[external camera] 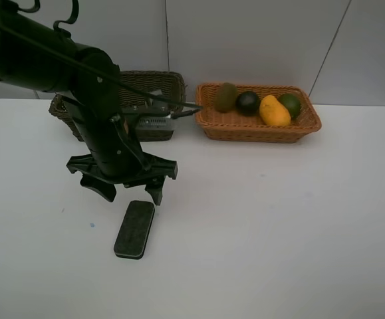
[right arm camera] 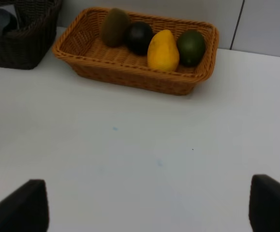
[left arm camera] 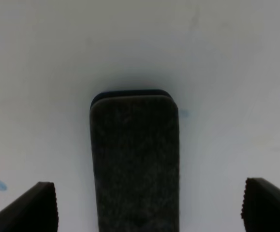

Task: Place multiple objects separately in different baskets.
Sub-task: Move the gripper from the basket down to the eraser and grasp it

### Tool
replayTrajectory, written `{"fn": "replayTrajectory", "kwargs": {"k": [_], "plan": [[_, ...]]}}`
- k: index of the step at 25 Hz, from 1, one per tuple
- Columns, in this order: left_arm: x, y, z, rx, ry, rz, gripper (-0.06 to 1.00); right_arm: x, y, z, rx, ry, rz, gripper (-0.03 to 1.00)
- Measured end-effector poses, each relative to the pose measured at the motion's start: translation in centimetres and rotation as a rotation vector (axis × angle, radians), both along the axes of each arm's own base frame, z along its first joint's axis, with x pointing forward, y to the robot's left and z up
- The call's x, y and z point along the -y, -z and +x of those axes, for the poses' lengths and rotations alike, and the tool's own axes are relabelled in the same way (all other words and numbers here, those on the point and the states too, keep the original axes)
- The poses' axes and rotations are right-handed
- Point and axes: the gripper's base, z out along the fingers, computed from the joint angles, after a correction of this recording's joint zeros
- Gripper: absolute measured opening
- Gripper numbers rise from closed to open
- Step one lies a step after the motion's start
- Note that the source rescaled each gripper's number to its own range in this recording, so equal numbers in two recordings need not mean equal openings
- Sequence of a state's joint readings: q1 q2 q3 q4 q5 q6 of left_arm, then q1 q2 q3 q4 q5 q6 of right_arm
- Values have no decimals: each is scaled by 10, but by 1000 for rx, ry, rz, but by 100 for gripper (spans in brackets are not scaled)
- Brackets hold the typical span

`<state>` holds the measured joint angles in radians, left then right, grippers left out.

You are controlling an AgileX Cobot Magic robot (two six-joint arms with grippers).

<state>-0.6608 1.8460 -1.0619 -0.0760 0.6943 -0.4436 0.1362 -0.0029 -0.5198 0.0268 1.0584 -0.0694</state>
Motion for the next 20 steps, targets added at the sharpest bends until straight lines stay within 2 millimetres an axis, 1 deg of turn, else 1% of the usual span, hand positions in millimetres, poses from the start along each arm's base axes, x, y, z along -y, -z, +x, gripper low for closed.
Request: {"fn": "replayTrajectory", "kwargs": {"k": [8, 15, 20], "plan": [[1, 26, 1, -58, -3, 42, 100, 0, 0, 0, 0, 0, 0, 100], [2, 40, 2, -71, -4, 53, 100, 0, 0, 0, 0, 0, 0, 100], [3, 52, 4, -72, 101, 60, 100, 0, 0, 0, 0, 0, 0, 100]]}}
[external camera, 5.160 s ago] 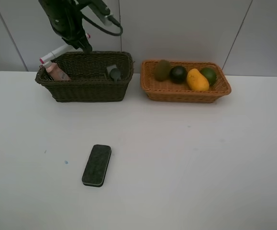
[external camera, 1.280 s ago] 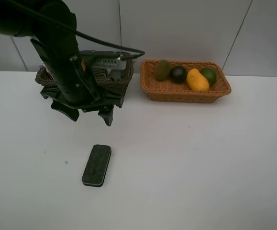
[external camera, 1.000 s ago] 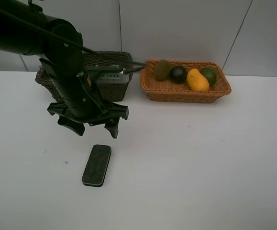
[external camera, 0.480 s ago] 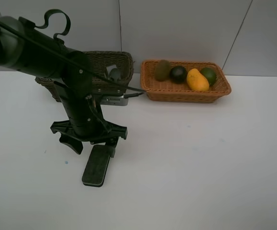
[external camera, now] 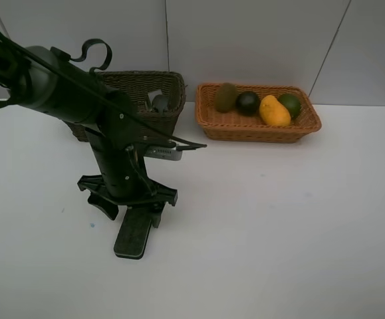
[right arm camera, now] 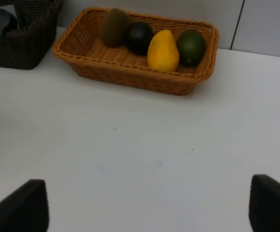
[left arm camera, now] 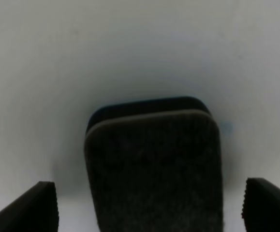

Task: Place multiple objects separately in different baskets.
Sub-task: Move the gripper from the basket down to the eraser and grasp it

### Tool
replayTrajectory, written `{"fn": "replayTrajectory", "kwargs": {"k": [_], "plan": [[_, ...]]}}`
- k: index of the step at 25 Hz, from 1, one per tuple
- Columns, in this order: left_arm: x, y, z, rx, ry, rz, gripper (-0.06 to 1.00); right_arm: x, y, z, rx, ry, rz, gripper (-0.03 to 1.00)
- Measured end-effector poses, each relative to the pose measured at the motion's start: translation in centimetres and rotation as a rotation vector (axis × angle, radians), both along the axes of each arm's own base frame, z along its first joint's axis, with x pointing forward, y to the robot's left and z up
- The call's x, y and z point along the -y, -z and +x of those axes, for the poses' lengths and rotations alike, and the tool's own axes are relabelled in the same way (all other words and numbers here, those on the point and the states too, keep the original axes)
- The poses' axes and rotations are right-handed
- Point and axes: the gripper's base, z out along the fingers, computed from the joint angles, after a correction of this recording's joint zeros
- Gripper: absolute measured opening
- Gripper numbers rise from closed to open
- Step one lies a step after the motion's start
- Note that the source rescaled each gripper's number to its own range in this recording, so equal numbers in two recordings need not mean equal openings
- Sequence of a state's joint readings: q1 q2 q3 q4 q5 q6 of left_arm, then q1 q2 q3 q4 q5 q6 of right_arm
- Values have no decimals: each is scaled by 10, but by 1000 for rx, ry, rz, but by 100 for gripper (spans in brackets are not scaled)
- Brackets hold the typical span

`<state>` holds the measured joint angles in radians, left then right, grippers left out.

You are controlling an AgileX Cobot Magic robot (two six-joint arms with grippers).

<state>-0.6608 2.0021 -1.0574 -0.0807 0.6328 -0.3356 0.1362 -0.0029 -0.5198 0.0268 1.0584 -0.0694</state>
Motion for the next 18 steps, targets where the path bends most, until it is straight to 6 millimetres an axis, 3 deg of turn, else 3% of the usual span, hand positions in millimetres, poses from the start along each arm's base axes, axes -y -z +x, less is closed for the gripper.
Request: {"fn": "replayTrajectory", "kwargs": {"k": [18], "plan": [[1, 1, 1, 8, 17, -14, 100, 0, 0, 0, 0, 0, 0, 100]]}}
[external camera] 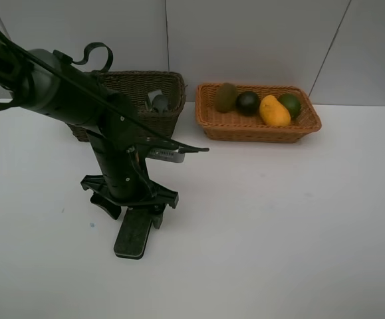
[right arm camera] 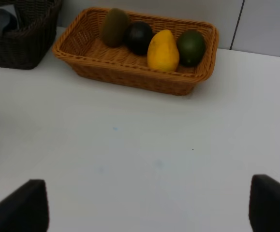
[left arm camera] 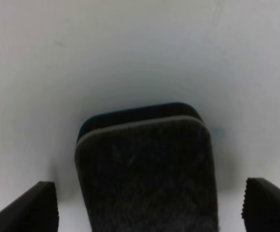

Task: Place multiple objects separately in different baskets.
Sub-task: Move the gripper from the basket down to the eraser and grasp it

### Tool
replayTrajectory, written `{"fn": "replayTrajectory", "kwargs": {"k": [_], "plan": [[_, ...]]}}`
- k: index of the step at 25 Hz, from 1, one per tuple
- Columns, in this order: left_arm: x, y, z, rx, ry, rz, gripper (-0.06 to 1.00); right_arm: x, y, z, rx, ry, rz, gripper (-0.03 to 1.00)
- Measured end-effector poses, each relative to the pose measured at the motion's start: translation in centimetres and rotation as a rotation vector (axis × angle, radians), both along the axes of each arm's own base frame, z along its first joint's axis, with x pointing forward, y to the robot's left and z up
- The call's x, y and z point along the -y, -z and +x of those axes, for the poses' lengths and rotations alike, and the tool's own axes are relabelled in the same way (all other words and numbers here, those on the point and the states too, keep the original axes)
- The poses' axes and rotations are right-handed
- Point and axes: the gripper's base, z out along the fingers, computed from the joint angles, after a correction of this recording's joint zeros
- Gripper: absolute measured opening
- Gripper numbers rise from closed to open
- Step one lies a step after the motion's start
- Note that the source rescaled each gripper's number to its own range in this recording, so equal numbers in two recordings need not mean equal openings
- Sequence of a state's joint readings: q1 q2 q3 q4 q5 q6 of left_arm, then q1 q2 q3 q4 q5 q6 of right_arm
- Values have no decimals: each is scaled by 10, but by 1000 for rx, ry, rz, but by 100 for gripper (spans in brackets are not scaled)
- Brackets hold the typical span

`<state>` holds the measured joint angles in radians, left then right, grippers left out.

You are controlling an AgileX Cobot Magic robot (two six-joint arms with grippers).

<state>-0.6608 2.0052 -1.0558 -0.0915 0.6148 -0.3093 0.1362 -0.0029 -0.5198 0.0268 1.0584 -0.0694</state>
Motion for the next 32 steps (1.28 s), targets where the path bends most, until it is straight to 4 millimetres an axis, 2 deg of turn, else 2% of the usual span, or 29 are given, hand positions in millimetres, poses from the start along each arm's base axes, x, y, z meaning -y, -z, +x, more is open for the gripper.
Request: {"fn": "replayTrajectory", "kwargs": {"k": [8, 10, 11, 12, 13, 32], "plan": [[-1, 0, -2, -23, -30, 11, 97, 0, 0, 0, 0, 0, 0, 100], [-1, 0, -2, -27, -45, 13, 85, 0, 0, 0, 0, 0, 0, 100], [-1, 0, -2, -27, -58, 14, 76, 0, 0, 0, 0, 0, 0, 100], [-1, 0, -2, -28, -70, 15, 63, 0, 0, 0, 0, 0, 0, 100], [-1, 0, -2, -29, -82, 16, 55, 0, 0, 0, 0, 0, 0, 100], [-1, 0, -3, -34, -79, 17, 56, 0, 0, 0, 0, 0, 0, 100]]}}
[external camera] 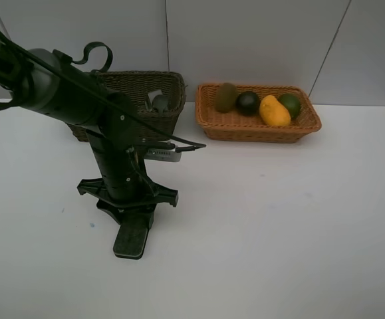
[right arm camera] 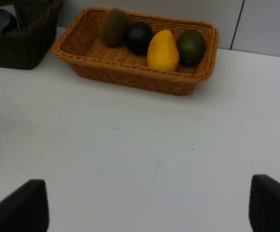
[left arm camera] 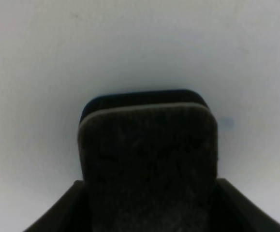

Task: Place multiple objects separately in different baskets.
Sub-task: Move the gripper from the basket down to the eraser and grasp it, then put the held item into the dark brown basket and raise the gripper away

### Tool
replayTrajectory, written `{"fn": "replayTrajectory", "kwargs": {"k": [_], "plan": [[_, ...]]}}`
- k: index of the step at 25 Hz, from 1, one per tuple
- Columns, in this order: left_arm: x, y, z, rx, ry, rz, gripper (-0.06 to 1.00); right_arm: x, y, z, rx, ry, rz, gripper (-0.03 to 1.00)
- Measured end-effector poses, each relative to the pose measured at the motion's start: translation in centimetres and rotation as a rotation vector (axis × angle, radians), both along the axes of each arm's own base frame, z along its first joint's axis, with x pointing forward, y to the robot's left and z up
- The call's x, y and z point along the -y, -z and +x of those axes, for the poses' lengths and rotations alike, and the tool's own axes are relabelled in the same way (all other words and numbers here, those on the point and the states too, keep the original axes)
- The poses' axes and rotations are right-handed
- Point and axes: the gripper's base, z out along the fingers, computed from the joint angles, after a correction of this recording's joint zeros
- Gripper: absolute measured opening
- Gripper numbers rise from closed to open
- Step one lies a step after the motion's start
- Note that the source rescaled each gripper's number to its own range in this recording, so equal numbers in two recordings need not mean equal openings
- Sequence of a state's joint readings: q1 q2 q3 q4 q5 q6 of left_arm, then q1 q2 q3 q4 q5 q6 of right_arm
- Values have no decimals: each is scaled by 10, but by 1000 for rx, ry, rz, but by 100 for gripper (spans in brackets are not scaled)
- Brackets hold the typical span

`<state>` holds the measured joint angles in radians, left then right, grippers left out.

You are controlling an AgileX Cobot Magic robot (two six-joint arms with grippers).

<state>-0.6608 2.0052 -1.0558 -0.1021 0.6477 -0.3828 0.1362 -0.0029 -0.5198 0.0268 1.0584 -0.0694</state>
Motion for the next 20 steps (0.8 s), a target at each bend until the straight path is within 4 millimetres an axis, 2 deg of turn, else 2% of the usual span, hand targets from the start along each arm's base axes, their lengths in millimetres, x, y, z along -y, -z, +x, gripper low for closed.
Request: {"fn": "replayTrajectory", "kwargs": {"k": [5, 8, 16, 20], "plan": [[-1, -2, -2, -34, 10, 21, 56, 0, 0, 0, 0, 0, 0, 100], [2, -10, 1, -61, 15, 35, 56, 0, 0, 0, 0, -1, 1, 100], [14, -51, 22, -75, 79, 79, 56, 0, 0, 0, 0, -1, 1, 100], [17, -83, 40, -21, 134, 143, 56, 0, 0, 0, 0, -1, 1, 100]]}}
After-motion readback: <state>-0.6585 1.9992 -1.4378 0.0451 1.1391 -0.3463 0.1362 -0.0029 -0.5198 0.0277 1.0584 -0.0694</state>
